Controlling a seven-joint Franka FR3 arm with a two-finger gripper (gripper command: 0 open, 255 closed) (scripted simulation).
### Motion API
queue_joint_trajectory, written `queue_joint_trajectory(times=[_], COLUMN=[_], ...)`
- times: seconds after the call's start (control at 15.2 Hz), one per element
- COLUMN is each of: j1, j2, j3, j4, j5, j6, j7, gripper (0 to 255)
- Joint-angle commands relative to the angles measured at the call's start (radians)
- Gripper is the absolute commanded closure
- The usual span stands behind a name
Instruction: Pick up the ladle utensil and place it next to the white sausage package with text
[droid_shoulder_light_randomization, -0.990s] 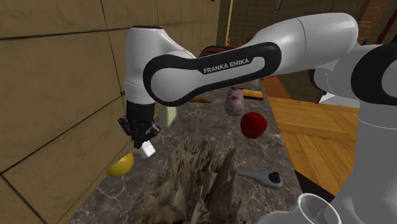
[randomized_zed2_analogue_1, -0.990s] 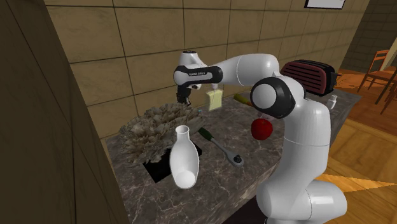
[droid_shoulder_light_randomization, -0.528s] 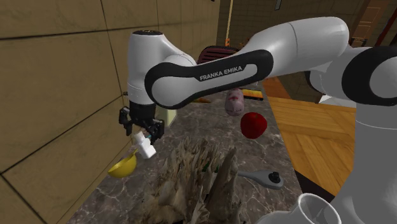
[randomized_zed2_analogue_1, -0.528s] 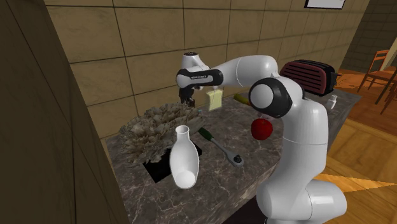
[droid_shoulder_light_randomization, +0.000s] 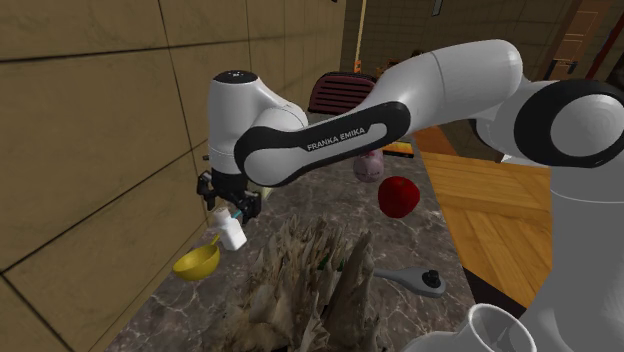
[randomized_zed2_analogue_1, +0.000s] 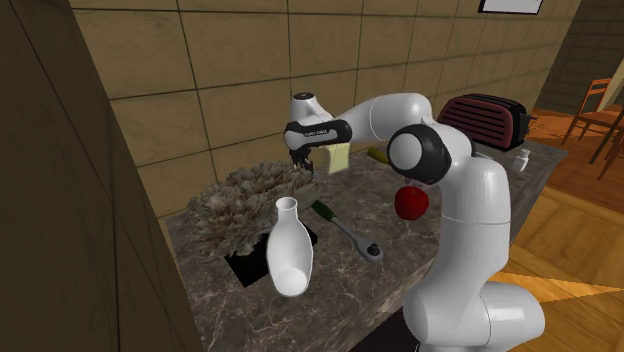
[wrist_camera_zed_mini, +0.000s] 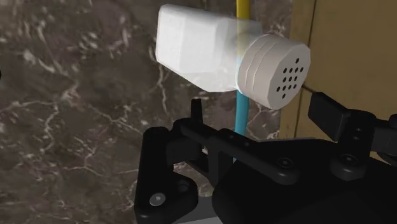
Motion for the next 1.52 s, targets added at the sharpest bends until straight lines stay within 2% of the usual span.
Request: queue_joint_trajectory(times=[0.0,0.59,0.66,1.25,1.45], j1=[0.003,0.006,0.006,0.006,0.005], j2=[0.015,0.027,0.027,0.027,0.016], j3=[-0.006,-0.011,-0.011,-0.011,-0.005], j4=[-0.004,-0.007,-0.007,-0.007,0.018], j5=[-0.010,-0.018,-0.018,-0.018,-0.007], j6=[0.017,0.031,0.031,0.031,-0.003], j7=[0.004,0.009,0.009,0.009,-0.001], gripper=[0,0,255,255,255])
